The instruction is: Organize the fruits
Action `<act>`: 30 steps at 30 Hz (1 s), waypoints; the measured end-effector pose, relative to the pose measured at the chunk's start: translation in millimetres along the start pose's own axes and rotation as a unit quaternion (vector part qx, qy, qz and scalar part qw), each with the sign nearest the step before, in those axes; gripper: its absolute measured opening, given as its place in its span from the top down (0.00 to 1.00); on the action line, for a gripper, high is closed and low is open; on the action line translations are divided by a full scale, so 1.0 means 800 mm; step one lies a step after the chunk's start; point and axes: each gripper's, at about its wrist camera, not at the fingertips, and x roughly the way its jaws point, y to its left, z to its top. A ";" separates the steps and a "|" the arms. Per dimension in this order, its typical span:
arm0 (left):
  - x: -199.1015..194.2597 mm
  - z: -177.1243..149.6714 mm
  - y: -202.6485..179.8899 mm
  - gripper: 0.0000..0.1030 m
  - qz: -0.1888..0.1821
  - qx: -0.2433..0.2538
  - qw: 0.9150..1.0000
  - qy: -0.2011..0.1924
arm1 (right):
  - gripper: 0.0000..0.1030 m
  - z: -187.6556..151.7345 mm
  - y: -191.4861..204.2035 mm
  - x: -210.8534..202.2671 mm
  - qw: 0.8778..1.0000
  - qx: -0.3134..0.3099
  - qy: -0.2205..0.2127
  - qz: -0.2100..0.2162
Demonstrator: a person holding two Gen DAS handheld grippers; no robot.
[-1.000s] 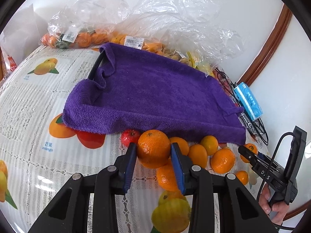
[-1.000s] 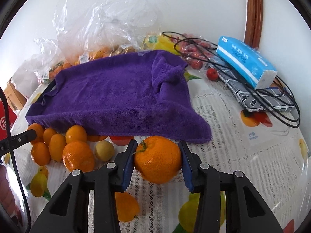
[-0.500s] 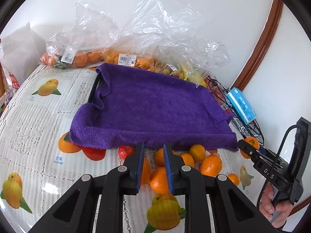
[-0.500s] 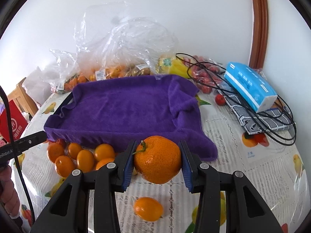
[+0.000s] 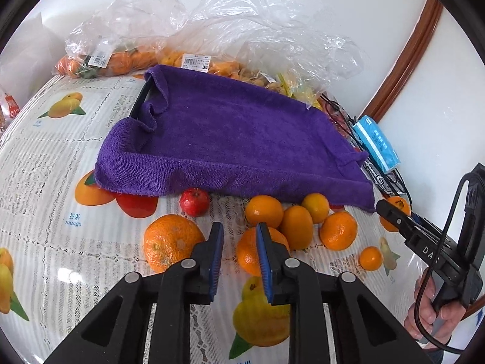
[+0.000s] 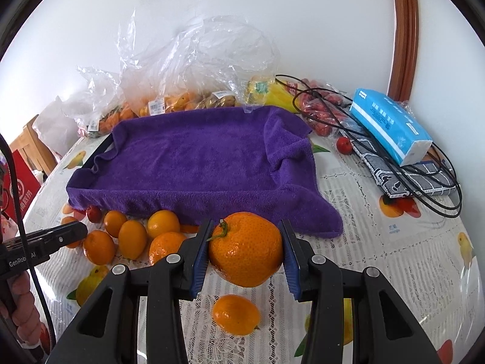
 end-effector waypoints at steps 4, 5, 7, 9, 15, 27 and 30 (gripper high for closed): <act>-0.022 0.003 0.001 0.60 -0.001 0.001 1.000 -0.030 | 0.59 0.001 0.000 -0.004 1.000 0.003 -0.005 0.000; -0.028 0.004 0.003 0.57 0.001 0.000 0.999 -0.039 | 0.59 0.001 0.001 -0.004 1.000 0.003 -0.006 -0.001; -0.035 0.007 0.005 0.53 0.009 0.002 0.999 -0.052 | 0.59 0.001 0.001 -0.005 1.000 0.003 -0.007 0.001; -0.034 0.009 0.007 0.51 0.023 0.004 0.998 -0.051 | 0.59 0.001 0.002 -0.005 1.000 0.004 -0.009 0.002; -0.004 0.007 0.016 0.51 0.077 0.008 0.997 -0.013 | 0.59 0.000 0.004 0.001 1.000 0.001 -0.004 0.001; 0.010 0.002 0.020 0.60 0.080 0.013 0.997 0.000 | 0.59 0.001 0.008 0.003 1.000 -0.003 -0.004 0.002; -0.001 0.005 0.021 0.61 0.077 0.008 0.997 -0.009 | 0.59 0.004 0.010 0.001 1.000 -0.003 -0.009 0.004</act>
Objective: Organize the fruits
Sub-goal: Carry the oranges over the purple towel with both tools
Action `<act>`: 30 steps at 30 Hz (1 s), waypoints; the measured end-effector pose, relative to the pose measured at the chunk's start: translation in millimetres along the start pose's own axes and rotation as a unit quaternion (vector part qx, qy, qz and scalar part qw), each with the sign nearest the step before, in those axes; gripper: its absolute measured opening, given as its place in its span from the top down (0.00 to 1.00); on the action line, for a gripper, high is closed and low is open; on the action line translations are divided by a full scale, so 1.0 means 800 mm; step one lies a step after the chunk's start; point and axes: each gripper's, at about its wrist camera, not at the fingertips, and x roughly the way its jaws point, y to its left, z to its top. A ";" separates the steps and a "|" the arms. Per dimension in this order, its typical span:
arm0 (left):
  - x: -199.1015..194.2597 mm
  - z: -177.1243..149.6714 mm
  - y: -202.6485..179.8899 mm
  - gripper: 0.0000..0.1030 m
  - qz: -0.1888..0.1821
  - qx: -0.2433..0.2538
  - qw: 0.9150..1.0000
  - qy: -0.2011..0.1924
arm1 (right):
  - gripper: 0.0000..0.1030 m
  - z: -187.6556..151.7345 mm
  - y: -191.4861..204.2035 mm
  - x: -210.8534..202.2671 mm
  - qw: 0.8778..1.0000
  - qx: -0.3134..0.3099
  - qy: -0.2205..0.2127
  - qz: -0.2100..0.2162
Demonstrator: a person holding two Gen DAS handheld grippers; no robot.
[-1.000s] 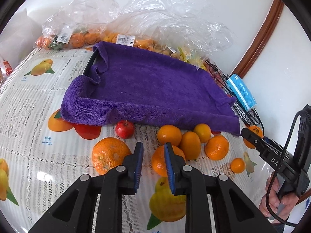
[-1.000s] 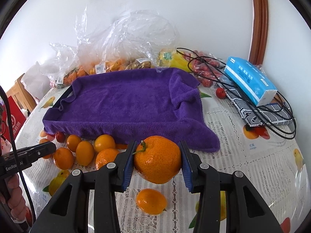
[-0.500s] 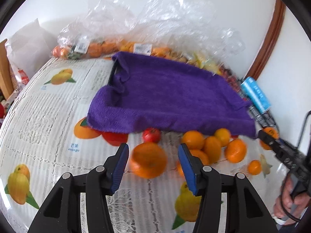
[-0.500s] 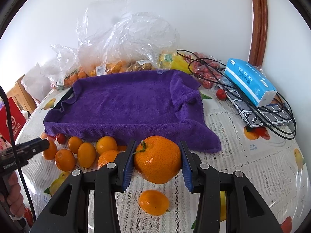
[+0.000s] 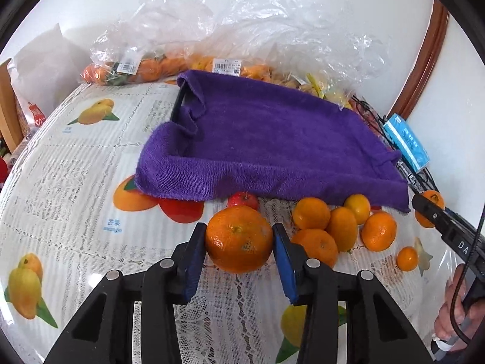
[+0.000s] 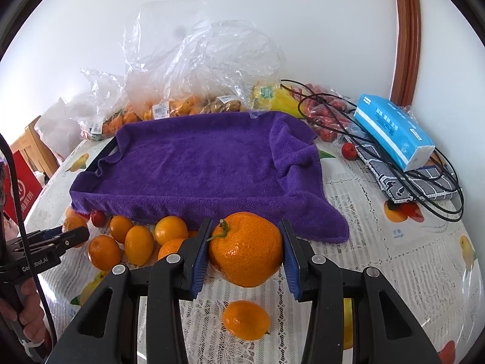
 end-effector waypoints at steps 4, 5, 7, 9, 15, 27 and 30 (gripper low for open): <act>-0.017 0.010 -0.003 0.60 -0.005 0.003 1.000 -0.012 | 0.59 0.009 0.002 -0.004 1.000 0.000 -0.008 0.003; -0.021 0.014 -0.005 0.60 -0.006 0.004 1.000 -0.017 | 0.59 0.011 0.002 -0.004 1.000 0.000 -0.011 0.004; -0.029 0.024 -0.008 0.60 -0.008 0.003 1.000 -0.026 | 0.59 0.018 0.004 -0.006 1.000 0.001 -0.016 0.006; -0.034 0.035 -0.012 0.60 -0.013 0.002 0.999 -0.034 | 0.59 0.026 0.006 -0.008 1.000 0.002 -0.021 0.007; -0.040 0.067 -0.020 0.60 -0.014 0.001 0.998 -0.054 | 0.59 0.054 0.014 -0.013 0.999 -0.004 -0.042 0.011; -0.037 0.121 -0.018 0.60 -0.020 -0.015 0.996 -0.086 | 0.59 0.104 0.022 -0.001 0.998 -0.002 -0.062 0.007; -0.031 0.132 -0.017 0.60 -0.020 -0.019 0.996 -0.088 | 0.59 0.113 0.020 0.006 0.998 0.000 -0.065 0.007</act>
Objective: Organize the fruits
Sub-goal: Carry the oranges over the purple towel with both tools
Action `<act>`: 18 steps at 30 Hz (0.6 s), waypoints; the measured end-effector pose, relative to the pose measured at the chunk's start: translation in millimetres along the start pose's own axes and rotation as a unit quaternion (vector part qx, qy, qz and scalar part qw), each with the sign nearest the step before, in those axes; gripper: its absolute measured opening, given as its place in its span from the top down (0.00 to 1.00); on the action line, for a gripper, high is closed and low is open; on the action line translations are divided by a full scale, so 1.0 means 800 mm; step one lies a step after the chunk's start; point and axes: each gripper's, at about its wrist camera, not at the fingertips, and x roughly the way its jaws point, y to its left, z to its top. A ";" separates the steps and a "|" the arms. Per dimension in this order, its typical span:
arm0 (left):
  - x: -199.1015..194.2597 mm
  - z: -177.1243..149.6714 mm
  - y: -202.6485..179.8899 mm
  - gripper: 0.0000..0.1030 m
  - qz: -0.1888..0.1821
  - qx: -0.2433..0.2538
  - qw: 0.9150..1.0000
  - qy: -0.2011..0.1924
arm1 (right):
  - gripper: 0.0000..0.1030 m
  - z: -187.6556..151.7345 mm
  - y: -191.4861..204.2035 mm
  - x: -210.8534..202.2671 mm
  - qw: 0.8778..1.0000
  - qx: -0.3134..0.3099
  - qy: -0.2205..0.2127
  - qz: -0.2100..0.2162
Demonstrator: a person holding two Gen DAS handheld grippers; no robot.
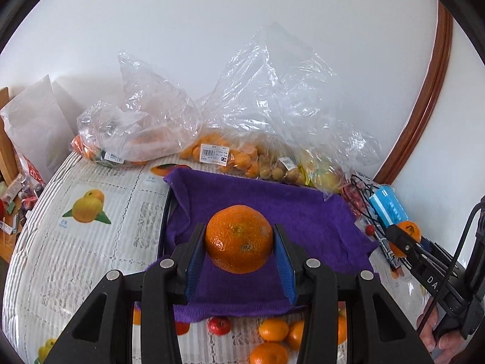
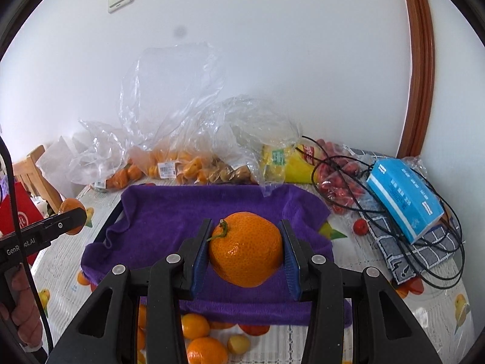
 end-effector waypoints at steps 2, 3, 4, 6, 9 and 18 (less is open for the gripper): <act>0.006 0.007 0.000 0.60 0.000 -0.001 1.000 -0.001 | 0.59 0.004 0.000 0.006 1.000 0.000 0.000 -0.001; 0.009 0.010 0.001 0.60 0.002 -0.003 1.000 -0.003 | 0.59 0.006 0.000 0.010 1.000 0.000 0.000 -0.001; 0.012 0.014 0.002 0.60 0.003 -0.005 1.000 -0.005 | 0.59 0.007 0.000 0.014 1.000 0.000 0.000 -0.001; 0.019 0.018 0.003 0.60 0.002 -0.005 1.000 -0.010 | 0.59 0.007 0.000 0.020 1.000 0.002 -0.001 0.000; 0.035 0.017 0.005 0.60 0.007 -0.003 1.000 -0.009 | 0.59 0.002 -0.001 0.033 1.000 0.005 0.004 0.005; 0.080 -0.009 0.020 0.60 0.011 -0.012 0.999 0.033 | 0.59 -0.017 -0.004 0.071 1.000 0.000 0.031 0.000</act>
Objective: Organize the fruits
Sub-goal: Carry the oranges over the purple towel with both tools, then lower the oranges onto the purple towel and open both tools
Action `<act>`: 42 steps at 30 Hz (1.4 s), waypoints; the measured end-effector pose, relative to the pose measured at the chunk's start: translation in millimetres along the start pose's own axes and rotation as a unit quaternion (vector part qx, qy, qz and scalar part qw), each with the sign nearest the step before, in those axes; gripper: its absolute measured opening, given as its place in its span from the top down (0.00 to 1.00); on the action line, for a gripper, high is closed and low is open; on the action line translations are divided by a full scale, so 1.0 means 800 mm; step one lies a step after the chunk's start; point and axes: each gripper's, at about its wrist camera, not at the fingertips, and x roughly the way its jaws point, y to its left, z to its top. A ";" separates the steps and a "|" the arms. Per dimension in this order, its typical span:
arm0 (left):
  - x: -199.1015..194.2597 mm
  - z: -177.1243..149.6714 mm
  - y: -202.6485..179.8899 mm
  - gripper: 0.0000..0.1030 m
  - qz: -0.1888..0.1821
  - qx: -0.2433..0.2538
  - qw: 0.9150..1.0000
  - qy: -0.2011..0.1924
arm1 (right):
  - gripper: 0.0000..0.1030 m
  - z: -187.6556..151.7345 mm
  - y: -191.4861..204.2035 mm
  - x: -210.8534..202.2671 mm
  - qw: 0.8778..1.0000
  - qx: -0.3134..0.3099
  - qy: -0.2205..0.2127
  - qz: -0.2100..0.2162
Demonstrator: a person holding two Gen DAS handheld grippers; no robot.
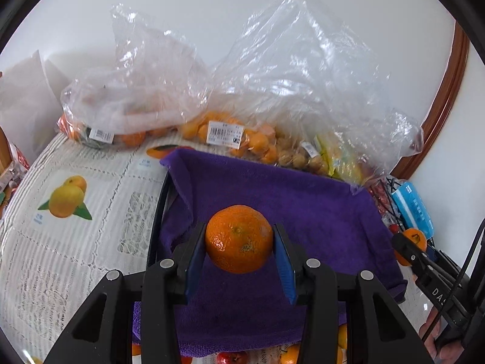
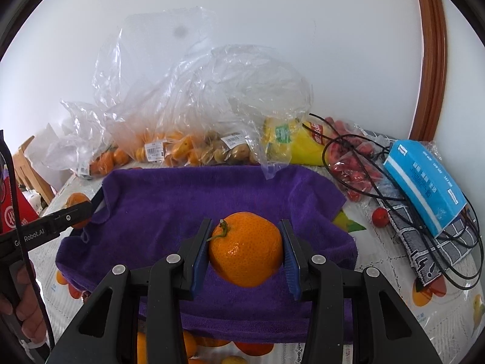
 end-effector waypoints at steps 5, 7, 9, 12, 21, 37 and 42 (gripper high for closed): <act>0.005 -0.002 0.003 0.60 0.003 -0.001 1.000 0.000 | 0.59 -0.007 -0.004 0.011 1.000 0.001 0.004 0.000; 0.008 -0.003 0.004 0.60 0.004 -0.001 1.000 0.000 | 0.59 -0.010 -0.004 0.017 1.000 -0.001 0.010 -0.001; 0.011 -0.004 0.005 0.60 0.005 -0.004 1.000 0.003 | 0.59 -0.014 -0.005 0.023 1.000 -0.001 0.016 -0.002; 0.018 -0.007 0.006 0.60 0.008 -0.004 1.000 0.009 | 0.59 -0.016 -0.008 0.030 1.000 0.004 0.029 0.001; 0.026 -0.007 0.006 0.60 0.017 0.000 1.000 0.023 | 0.59 -0.018 -0.005 0.033 0.999 -0.006 0.034 -0.011; 0.042 -0.021 -0.005 0.60 0.037 0.024 0.997 0.058 | 0.59 -0.022 0.002 0.058 0.994 -0.025 0.100 -0.030; 0.043 -0.020 -0.004 0.60 0.044 0.025 0.997 0.063 | 0.58 -0.023 0.001 0.061 0.994 -0.022 0.107 -0.030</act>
